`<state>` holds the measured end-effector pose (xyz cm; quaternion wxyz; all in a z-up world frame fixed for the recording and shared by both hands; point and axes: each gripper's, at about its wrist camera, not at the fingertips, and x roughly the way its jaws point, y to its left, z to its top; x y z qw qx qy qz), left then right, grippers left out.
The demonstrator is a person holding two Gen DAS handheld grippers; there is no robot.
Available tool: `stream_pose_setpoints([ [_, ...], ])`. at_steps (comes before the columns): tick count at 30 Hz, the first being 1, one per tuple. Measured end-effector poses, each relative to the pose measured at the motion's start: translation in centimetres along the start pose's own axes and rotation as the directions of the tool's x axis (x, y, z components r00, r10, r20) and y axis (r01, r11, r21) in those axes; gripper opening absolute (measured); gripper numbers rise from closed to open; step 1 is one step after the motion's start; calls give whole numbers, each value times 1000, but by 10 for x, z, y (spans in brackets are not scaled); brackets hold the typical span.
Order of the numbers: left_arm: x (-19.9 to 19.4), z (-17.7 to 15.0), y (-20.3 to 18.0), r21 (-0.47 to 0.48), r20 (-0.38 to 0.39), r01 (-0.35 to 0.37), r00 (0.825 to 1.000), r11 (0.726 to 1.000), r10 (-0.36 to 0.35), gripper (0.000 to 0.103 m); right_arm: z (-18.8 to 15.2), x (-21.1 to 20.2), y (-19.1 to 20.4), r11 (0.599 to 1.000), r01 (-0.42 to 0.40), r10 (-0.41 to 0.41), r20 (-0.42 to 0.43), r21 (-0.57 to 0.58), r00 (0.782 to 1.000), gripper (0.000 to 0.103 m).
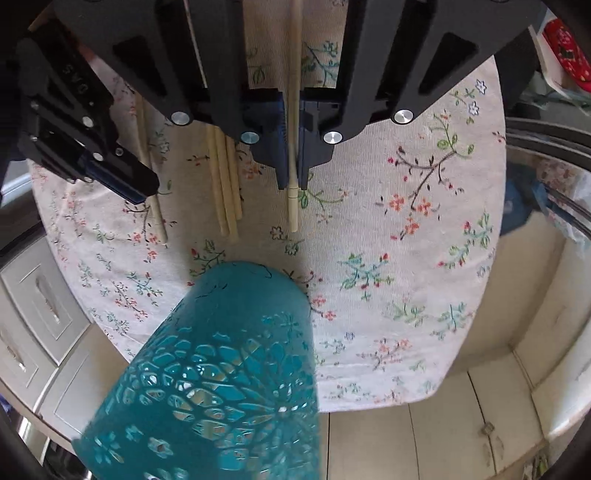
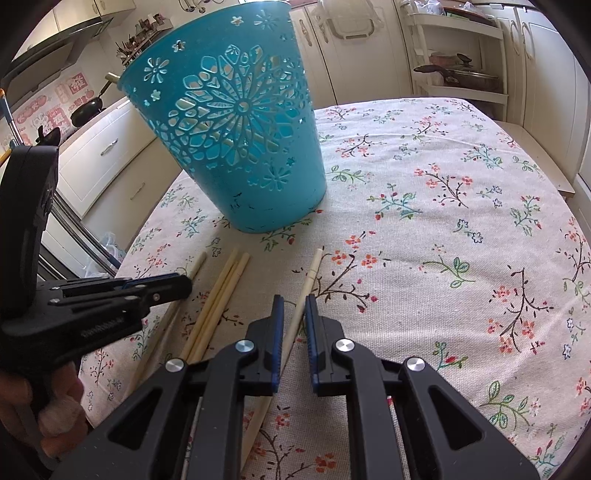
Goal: Organize utensils
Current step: 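Lift the chopstick with the left gripper and drop it into the teal basket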
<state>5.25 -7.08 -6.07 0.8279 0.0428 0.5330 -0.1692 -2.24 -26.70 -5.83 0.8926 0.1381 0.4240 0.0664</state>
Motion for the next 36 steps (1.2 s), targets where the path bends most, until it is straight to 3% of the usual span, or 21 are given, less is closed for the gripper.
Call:
stream_pose_setpoints([
  [7,-38,-6,18,-40,38,50,998,998,-48,5,1,-1,-3,1000,-6,6,-1,2,1000,12],
  [11,-81,-2,26,-52,118,93,989,994,-86,5,1,-1,-3,1000,-7,7,-1,3,1000,12],
  [15,-130,8,30,-49,218,134,969,990,-120,5,1,-1,-3,1000,-6,6,-1,2,1000,12],
  [26,-231,46,18,-8,434,251,873,968,-222,5,1,-1,-3,1000,-9,9,-1,5,1000,12],
  [31,-249,72,5,5,510,254,831,967,-221,5,1,-1,-4,1000,-13,13,-1,7,1000,12],
  [36,-261,99,-6,4,597,237,779,971,-193,5,1,-1,-5,1000,-20,20,-3,7,1000,14],
])
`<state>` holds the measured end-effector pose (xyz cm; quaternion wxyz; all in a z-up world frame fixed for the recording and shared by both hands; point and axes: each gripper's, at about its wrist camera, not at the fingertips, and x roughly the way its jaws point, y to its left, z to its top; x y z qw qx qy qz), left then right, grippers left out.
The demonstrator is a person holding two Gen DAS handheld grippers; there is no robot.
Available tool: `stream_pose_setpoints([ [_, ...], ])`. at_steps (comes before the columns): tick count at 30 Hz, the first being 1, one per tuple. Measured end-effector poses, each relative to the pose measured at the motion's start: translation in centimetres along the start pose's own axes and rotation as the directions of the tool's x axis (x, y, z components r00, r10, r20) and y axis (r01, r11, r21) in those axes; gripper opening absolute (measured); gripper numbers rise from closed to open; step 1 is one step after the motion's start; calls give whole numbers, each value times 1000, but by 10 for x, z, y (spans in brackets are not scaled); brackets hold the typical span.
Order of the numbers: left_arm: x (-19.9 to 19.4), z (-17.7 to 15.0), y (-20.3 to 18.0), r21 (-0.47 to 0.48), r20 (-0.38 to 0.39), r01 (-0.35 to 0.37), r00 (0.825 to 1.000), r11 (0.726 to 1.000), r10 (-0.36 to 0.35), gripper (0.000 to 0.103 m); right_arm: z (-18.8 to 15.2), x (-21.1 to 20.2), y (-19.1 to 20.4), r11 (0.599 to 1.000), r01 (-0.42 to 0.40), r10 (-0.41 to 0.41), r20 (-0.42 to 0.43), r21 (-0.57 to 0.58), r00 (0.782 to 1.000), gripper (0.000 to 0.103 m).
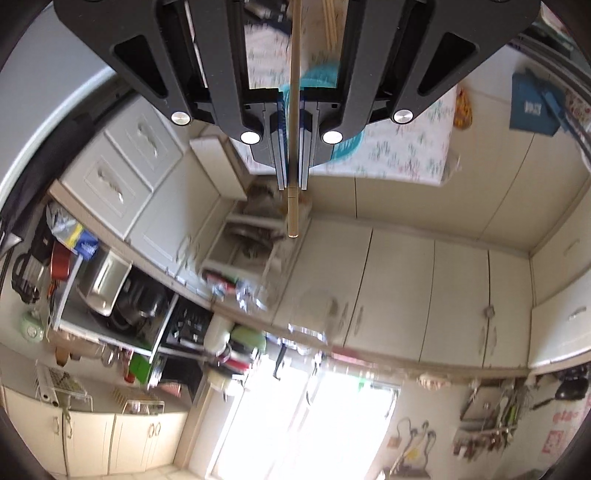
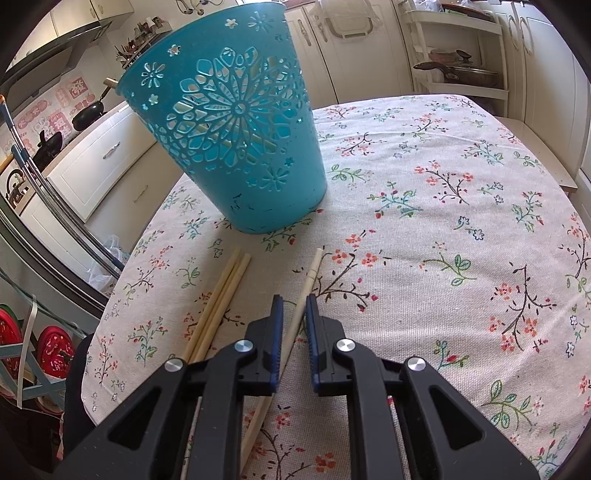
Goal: Organize utensils
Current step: 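Lift the chopstick with the left gripper and drop it into the teal basket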
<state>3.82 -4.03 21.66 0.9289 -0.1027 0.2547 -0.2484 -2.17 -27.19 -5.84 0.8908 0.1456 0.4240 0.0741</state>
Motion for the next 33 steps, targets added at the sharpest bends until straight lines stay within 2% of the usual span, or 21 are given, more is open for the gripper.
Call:
stream_pose_setpoints([
  [4,14,20,-7,-7,91,-27,995,1000,27,5,1,2,3,1000,-5,5,-1,-8,1000,17],
  [7,35,27,-10,-16,168,-74,983,997,75,5,1,2,4,1000,-9,9,-1,-5,1000,17],
  [11,75,21,-9,-32,193,-134,972,990,138,5,1,1,2,1000,-14,14,-2,-3,1000,17],
  [19,132,-14,-5,-6,150,-241,959,971,239,5,2,0,-2,1000,-24,24,-2,-2,1000,19],
  [25,141,-37,0,65,62,-281,959,958,277,7,2,0,-2,1000,-24,24,-2,-1,1000,19],
  [28,129,-45,14,58,37,-301,953,952,300,18,2,0,-2,1000,-23,23,-2,-1,1000,19],
  [30,113,-49,26,37,42,-324,946,945,323,36,2,0,-2,1000,-24,24,-1,-1,1000,19],
  [33,81,-57,51,-14,64,-376,925,927,376,53,2,0,-1,1000,-22,22,-1,-3,1000,19],
])
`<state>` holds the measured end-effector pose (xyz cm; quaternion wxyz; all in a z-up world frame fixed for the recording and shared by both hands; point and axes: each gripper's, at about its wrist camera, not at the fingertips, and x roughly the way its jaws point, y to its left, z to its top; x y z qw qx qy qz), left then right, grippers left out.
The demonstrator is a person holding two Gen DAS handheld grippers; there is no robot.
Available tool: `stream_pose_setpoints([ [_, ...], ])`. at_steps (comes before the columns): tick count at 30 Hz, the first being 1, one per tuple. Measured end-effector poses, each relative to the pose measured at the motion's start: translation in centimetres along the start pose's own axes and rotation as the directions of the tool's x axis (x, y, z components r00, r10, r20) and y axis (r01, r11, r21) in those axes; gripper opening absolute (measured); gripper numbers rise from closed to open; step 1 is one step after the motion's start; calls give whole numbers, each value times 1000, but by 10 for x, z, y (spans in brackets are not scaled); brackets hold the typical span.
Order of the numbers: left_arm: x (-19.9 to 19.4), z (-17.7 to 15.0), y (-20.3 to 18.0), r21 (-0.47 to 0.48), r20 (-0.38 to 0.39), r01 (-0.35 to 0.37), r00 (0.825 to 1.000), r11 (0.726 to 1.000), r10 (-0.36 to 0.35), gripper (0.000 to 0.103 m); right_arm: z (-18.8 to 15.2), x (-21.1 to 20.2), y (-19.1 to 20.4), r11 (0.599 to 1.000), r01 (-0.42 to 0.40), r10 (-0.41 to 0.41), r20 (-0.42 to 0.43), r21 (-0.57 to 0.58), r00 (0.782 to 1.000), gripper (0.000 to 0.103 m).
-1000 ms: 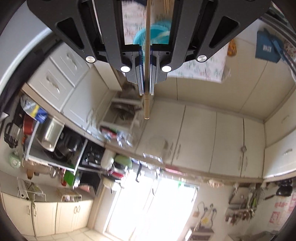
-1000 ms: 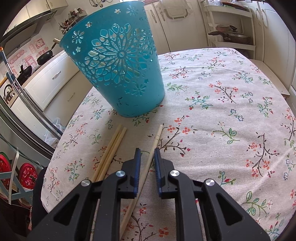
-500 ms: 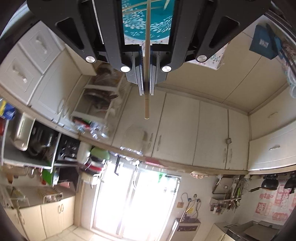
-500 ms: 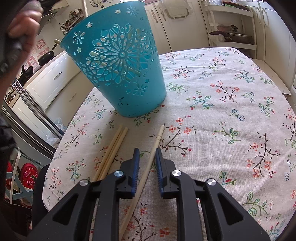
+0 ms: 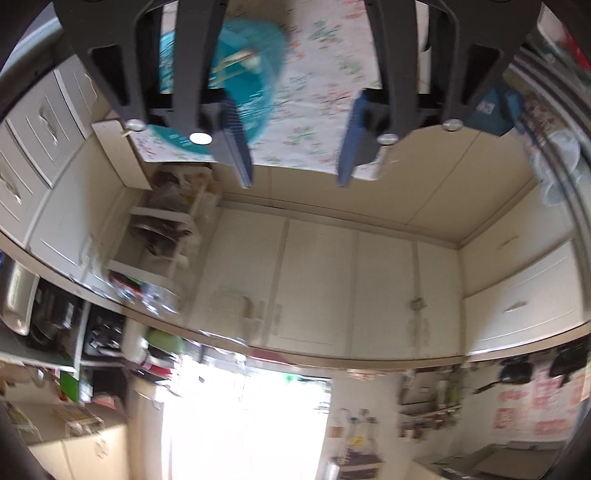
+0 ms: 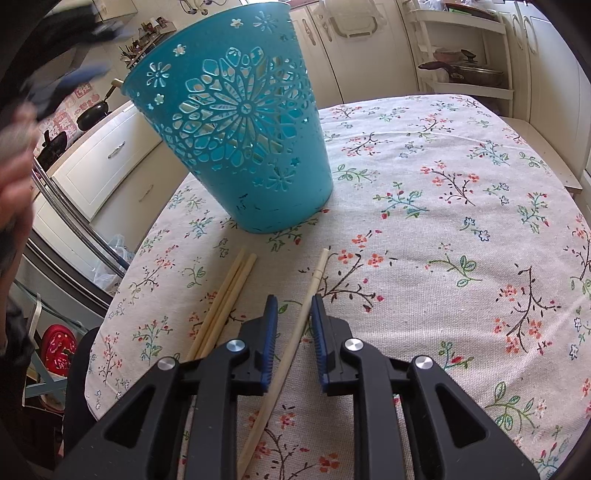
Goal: Organize utensils
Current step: 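Lift the chopstick with the left gripper and drop it into the teal basket, then grasp a loose wooden chopstick with the right gripper and lift it, then move the right gripper over the teal basket and release the chopstick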
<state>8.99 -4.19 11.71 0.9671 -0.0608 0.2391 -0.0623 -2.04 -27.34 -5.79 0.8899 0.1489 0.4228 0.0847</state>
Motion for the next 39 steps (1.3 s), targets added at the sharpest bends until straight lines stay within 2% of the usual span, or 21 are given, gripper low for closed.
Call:
stream_pose_setpoints([
  [4,-11,-22,47,-64,-33,-77,997,995,75,63,0,0,1,1000,7,-7,0,-7,1000,19],
  [7,5,-54,74,-83,-145,-128,983,988,116,65,0,0,3,1000,13,-13,0,-11,1000,19],
  [9,20,-82,83,-69,-224,-145,966,987,126,65,0,0,4,1000,22,-22,-1,-17,1000,19],
  [12,45,-113,76,-12,-328,-136,936,991,125,65,-1,0,14,996,68,-68,-7,-50,998,20],
  [14,53,-127,68,16,-359,-123,925,992,121,66,-1,-1,18,996,73,-74,-15,-59,997,30],
  [16,60,-142,61,57,-383,-115,915,992,128,67,-1,-1,23,994,84,-86,-19,-70,996,35],
  [20,69,-158,53,100,-412,-111,900,989,143,70,2,2,21,994,93,-94,-13,-65,995,35],
  [21,67,-157,52,103,-396,-97,909,990,130,74,3,3,20,994,96,-97,-7,-61,995,35],
  [22,66,-156,50,103,-384,-92,915,990,125,77,3,3,19,993,101,-102,-5,-61,995,33],
  [26,69,-158,45,126,-399,-88,908,988,131,77,3,6,24,982,161,-162,2,-96,987,21],
  [29,70,-160,43,143,-404,-88,904,986,139,77,0,6,31,957,228,-230,10,-181,973,10],
  [31,72,-161,41,153,-411,-87,900,984,143,77,-1,3,29,959,218,-221,2,-184,975,8],
  [34,73,-161,40,156,-423,-87,894,984,146,77,0,-9,15,977,178,-180,-8,-116,984,6],
  [37,75,-162,41,153,-433,-87,890,984,146,77,7,-42,4,997,69,-68,40,-29,997,6],
  [39,75,-161,42,146,-440,-87,886,985,143,78,18,-68,1,1000,-7,5,96,14,995,6],
])
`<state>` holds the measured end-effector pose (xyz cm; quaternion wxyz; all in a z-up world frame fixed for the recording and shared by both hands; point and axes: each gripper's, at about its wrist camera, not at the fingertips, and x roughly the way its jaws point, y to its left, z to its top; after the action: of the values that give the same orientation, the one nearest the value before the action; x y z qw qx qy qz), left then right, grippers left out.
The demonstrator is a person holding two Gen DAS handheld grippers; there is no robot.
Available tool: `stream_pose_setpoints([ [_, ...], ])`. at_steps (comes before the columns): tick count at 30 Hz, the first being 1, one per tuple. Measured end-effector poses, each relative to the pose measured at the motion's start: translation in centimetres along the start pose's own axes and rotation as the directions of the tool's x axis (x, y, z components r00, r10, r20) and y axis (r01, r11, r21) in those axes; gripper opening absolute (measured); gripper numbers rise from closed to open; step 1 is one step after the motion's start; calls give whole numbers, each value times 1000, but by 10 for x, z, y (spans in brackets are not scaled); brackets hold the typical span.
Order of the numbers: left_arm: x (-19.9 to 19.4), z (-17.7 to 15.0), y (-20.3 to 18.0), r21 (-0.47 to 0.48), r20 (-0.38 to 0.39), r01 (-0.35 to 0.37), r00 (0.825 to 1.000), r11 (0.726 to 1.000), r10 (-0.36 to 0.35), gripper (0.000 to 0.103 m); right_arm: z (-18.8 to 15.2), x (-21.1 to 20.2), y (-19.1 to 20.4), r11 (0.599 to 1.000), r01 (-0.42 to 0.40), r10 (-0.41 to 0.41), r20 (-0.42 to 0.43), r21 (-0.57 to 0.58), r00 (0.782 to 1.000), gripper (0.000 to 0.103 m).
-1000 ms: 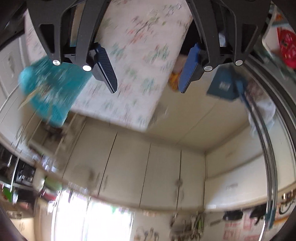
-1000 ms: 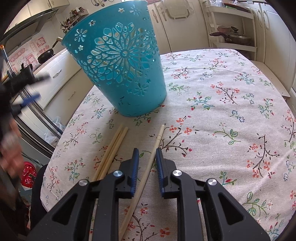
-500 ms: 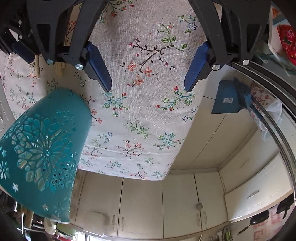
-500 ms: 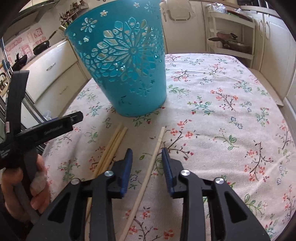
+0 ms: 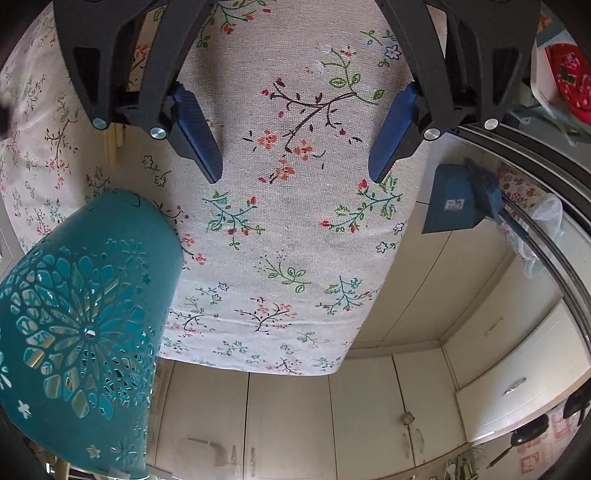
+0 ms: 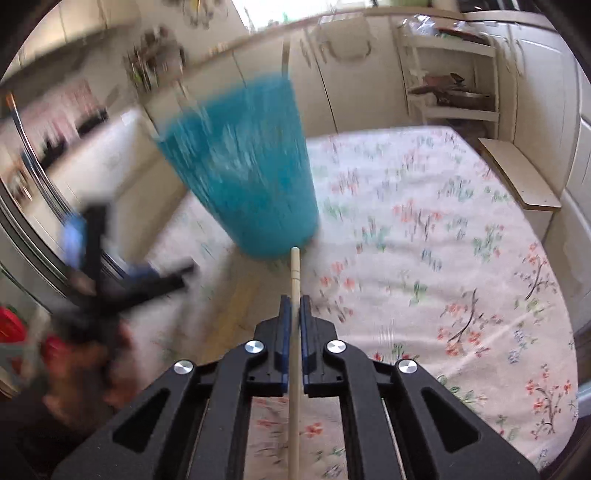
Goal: Organize utensils
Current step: 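Move the right gripper over the teal basket and release the chopstick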
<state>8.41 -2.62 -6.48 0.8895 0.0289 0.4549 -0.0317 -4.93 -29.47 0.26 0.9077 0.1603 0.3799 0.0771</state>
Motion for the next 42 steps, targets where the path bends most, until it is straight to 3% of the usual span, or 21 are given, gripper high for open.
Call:
stream_pose_setpoints([
  [3,1,1,2,-8,-5,3,1000,1000,-3,79,28,-34,3,993,-107,102,102,51,990,6],
  [8,1,1,2,-9,-6,-1,1000,1000,1,80,85,-65,29,979,-202,193,268,10,944,6],
  [11,2,1,2,-11,-5,3,1000,1000,-3,80,125,-59,54,979,-201,202,356,-39,912,6],
  [13,2,1,2,-14,-4,5,1000,1000,-5,80,150,-43,65,983,-173,181,390,-57,903,6],
  [17,2,1,4,-24,-1,12,1000,1000,-12,81,186,1,69,995,-90,98,401,-40,911,6],
  [20,1,1,6,-35,3,22,1000,999,-22,81,192,30,67,999,-38,43,380,-19,924,6],
  [24,1,1,9,-41,6,30,1000,999,-30,81,180,48,65,999,-1,14,334,-38,943,6],
  [30,2,1,12,-53,8,31,999,998,-31,81,156,36,63,997,2,21,294,-75,956,7],
  [32,1,0,13,-60,11,29,1000,998,-28,81,146,24,64,997,-9,33,301,-81,953,15],
  [37,1,0,13,-65,14,19,1000,998,-18,82,98,-18,60,996,-9,37,316,-90,948,26],
  [42,1,0,10,-49,20,0,1000,999,1,82,37,-18,53,996,34,-15,202,-87,979,27],
])
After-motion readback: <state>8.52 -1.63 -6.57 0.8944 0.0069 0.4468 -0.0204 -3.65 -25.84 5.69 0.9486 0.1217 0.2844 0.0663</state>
